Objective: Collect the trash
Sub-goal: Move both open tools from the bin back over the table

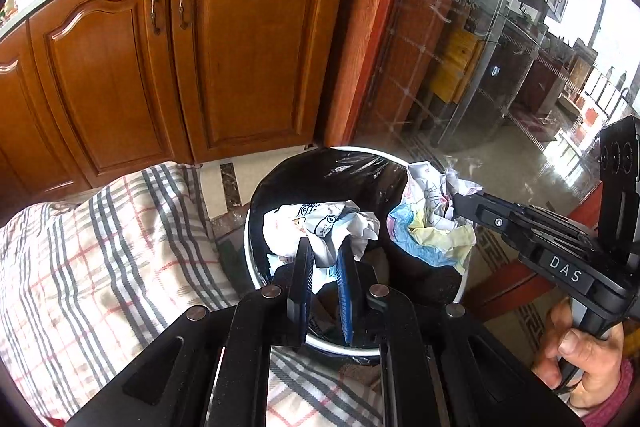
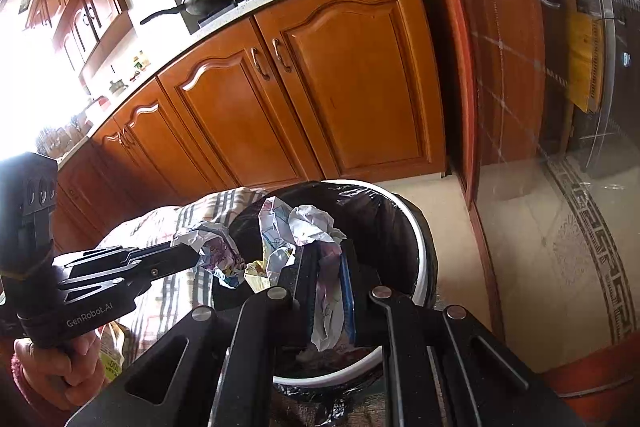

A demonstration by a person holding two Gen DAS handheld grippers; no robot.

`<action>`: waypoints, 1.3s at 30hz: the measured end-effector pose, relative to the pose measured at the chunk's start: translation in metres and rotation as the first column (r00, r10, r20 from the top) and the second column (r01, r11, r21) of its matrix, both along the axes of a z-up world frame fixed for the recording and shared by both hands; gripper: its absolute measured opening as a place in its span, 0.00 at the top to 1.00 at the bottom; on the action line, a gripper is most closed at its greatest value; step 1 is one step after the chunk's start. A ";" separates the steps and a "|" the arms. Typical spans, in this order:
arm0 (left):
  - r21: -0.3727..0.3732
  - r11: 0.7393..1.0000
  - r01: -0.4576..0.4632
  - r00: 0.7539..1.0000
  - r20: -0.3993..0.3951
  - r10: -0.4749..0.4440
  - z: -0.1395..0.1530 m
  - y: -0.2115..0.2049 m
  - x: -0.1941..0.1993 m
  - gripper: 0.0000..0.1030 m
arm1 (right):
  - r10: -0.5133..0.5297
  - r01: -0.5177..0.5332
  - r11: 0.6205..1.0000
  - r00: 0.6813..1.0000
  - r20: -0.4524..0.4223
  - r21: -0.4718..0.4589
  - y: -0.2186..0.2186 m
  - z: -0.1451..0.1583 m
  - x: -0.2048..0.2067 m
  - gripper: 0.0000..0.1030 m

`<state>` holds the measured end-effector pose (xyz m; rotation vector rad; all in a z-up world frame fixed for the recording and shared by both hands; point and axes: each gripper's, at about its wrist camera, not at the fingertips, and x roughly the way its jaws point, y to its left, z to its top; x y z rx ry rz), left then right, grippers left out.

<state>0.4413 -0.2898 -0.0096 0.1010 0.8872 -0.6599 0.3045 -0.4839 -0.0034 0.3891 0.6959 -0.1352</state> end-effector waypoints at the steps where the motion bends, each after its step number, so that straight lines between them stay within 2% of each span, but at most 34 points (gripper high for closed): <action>1: 0.003 1.000 0.001 1.000 -0.004 -0.001 -0.001 -0.002 0.002 0.90 | 0.001 -0.001 1.000 1.000 -0.005 0.001 -0.001 -0.001 0.001 0.90; 7: 0.018 1.000 0.004 1.000 -0.023 -0.003 -0.008 -0.010 0.008 0.88 | 0.005 -0.005 1.000 0.999 -0.037 0.010 -0.007 -0.010 0.011 0.89; 9: 0.029 1.000 0.000 0.999 -0.037 0.001 -0.010 -0.013 0.011 0.79 | 0.002 -0.001 1.000 0.999 -0.047 0.014 -0.008 -0.014 0.013 0.85; 13: 0.025 1.000 -0.005 0.999 -0.047 0.007 -0.011 -0.014 0.012 0.72 | -0.002 0.005 0.999 0.998 -0.063 0.041 -0.013 -0.017 0.019 0.78; 15: 0.024 1.000 -0.013 0.999 -0.052 0.014 -0.011 -0.012 0.012 0.64 | -0.002 0.005 0.999 0.998 -0.062 0.046 -0.015 -0.017 0.018 0.74; 16: 0.023 1.000 -0.011 0.999 -0.048 0.012 -0.011 -0.011 0.012 0.64 | -0.001 0.004 0.999 0.998 -0.061 0.051 -0.016 -0.017 0.018 0.69; 19: 0.011 1.000 -0.021 0.999 -0.040 0.021 -0.007 -0.004 0.007 0.64 | -0.004 0.007 0.998 0.998 -0.055 0.055 -0.015 -0.017 0.014 0.67; 26: -0.059 0.995 -0.080 0.997 -0.027 0.079 -0.001 0.041 -0.020 0.63 | 0.000 0.000 0.995 1.000 -0.008 0.099 -0.003 -0.012 -0.004 0.65; 31: -0.100 0.984 -0.144 0.989 -0.027 0.142 -0.003 0.086 -0.048 0.60 | 0.021 -0.025 0.990 0.999 0.028 0.138 0.020 -0.013 -0.021 0.56; 39: -0.138 0.958 -0.251 0.968 -0.023 0.250 0.001 0.164 -0.091 0.60 | 0.081 -0.089 0.978 0.996 0.048 0.190 0.066 -0.014 -0.036 0.56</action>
